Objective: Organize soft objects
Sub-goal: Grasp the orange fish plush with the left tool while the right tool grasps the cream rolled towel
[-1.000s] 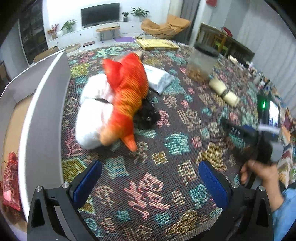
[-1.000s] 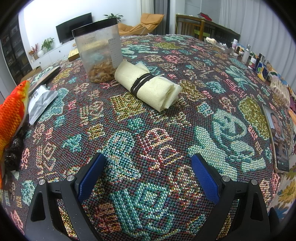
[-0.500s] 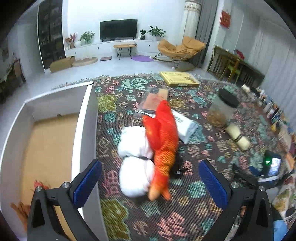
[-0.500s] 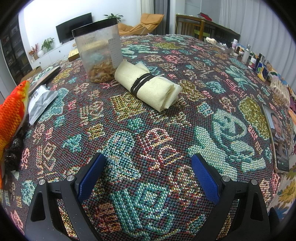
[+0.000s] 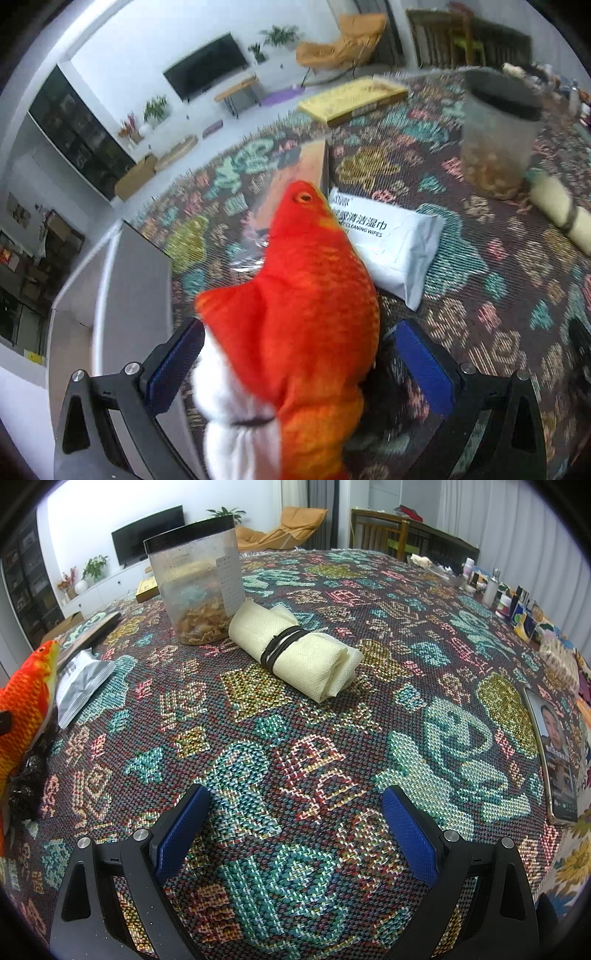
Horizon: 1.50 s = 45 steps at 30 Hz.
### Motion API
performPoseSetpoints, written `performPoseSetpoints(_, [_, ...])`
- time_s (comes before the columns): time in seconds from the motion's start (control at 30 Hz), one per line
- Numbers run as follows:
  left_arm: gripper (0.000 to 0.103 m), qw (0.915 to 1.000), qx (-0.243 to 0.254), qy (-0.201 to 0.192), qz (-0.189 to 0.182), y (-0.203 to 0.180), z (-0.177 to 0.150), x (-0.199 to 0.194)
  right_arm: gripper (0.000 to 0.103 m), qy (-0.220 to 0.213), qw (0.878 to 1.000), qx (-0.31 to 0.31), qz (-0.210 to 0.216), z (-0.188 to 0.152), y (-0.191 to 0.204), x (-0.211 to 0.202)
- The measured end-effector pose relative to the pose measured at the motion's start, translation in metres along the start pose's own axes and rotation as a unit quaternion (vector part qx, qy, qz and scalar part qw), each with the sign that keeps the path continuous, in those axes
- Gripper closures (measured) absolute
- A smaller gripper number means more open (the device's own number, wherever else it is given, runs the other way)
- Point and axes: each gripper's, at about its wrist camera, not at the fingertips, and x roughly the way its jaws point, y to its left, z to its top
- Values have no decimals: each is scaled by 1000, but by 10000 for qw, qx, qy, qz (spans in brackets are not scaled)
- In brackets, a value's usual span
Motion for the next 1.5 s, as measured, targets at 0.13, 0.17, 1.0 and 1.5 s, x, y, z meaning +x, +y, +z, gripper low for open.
performPoseSetpoints(0.13, [26,9997,-122,128,-164,-2,2,11,7,-3,10000,2,0,0,0,0])
performPoseSetpoints(0.17, [49,9996,-147,152,-180,-1,1,11,7,-3,10000,0,1,0,0,0])
performPoseSetpoints(1.0, [29,9731,-381,189,-2265,-60,-131,-82,7,-50,9999,73,114,1,-2,-3])
performPoseSetpoints(1.5, [16,9735,-37,111,-2282,-78,-148,-73,9,9,9912,-891,975,95,-27,-19])
